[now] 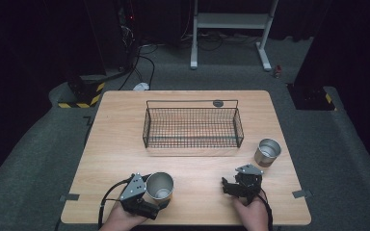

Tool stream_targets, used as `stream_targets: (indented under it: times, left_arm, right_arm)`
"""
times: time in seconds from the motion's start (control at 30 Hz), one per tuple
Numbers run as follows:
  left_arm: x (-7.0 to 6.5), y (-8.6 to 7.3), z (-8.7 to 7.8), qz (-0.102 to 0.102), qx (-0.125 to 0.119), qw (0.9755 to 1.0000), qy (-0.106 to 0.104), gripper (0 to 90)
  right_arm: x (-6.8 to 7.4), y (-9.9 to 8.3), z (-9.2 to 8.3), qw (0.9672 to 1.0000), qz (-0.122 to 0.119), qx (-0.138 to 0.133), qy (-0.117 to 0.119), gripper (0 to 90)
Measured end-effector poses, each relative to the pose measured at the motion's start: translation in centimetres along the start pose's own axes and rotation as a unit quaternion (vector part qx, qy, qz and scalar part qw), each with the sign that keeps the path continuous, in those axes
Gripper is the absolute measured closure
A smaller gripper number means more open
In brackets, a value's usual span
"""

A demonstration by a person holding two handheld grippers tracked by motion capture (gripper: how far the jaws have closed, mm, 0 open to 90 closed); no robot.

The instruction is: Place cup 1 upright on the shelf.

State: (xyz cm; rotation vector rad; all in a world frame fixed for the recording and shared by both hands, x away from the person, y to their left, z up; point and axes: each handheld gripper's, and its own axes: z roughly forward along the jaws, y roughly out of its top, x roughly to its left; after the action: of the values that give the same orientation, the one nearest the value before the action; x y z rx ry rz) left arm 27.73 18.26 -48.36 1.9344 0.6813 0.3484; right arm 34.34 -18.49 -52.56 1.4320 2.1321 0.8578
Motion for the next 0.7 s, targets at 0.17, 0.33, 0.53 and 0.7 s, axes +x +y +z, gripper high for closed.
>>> stream_targets:
  times: [0.17,0.33,0.53,0.7]
  left_arm:
    - [0.42,-0.19,0.21,-0.011,0.000,0.9999,0.000,0.7]
    - [0.77,-0.37,0.24,-0.011,-0.001,0.9999,-0.002,2.0]
    - [0.77,-0.50,-0.07,-0.007,-0.007,0.9999,-0.004,6.9]
    - [0.69,-0.66,-0.30,-0.008,-0.012,0.9998,-0.010,10.3]
  right_arm:
    - [0.00,0.00,0.00,1.0000,0.000,0.000,0.000,8.6]
    - [0.00,0.00,0.00,1.0000,0.000,0.000,0.000,8.6]
    - [0.00,0.00,0.00,1.0000,0.000,0.000,0.000,8.6]
    - [0.00,0.00,0.00,1.0000,0.000,0.000,0.000,8.5]
